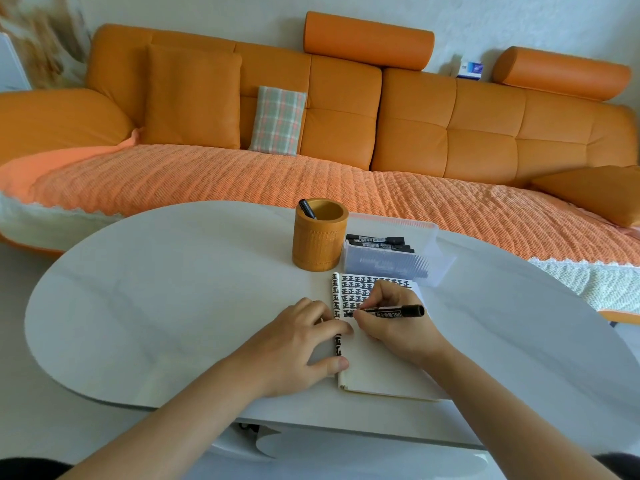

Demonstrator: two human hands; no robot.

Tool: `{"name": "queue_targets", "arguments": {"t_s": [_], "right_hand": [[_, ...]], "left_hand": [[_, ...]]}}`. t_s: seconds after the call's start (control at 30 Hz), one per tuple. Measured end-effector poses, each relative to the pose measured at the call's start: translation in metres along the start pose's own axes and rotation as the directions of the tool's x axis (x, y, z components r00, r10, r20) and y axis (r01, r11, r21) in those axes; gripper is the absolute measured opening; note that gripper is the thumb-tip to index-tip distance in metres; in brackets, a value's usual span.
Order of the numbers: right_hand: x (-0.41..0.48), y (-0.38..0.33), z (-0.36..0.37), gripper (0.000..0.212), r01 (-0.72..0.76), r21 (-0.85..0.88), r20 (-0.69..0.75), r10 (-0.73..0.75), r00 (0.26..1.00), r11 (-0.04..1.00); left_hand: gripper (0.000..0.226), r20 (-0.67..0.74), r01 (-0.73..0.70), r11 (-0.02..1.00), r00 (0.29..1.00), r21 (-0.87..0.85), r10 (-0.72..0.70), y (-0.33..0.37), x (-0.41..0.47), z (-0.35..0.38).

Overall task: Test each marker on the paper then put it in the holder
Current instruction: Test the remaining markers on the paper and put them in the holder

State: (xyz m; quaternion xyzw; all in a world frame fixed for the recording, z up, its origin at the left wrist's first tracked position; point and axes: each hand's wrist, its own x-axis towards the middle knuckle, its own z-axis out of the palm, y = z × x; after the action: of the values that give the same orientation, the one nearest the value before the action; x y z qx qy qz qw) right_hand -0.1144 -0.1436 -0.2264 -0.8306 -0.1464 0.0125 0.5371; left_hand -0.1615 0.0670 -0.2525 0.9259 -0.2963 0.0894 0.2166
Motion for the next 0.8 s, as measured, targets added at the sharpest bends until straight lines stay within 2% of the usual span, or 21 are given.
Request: {"name": "queue_targets", "arguments": {"t_s": [0.27,0.43,0.67,0.8], "right_hand": [[0.0009,0.0015,0.001,0.028,0.026,-0.049,0.018,-0.025,1.0,0.998],[0.0002,0.0034,0.0015,0.019,0.045,-0.054,0.062,-0.042,0.997,0.997],[-0.0015,0.0043,0.0008,0.02,0.064,-0.068,0.046,-0.061,0.997,0.996],[-0.0023,0.0056,-0.0001,0.02,0.092,-0.08,0.086,-0.085,0.993,0.993]], "left_hand": [[0.049,0.007,0.027,0.998,1.0,-0.048,-0.027,-0.0006,0.0018,-0.0009],[0.051,0.013,0.03,0.999,0.999,-0.043,-0.03,-0.0001,0.0023,-0.0014],[0.051,0.018,0.034,0.999,0.999,-0.042,-0.033,0.0006,0.0016,-0.0016],[0.052,0.01,0.037,0.998,0.999,-0.045,-0.036,0.0008,0.0016,-0.0012]]}}
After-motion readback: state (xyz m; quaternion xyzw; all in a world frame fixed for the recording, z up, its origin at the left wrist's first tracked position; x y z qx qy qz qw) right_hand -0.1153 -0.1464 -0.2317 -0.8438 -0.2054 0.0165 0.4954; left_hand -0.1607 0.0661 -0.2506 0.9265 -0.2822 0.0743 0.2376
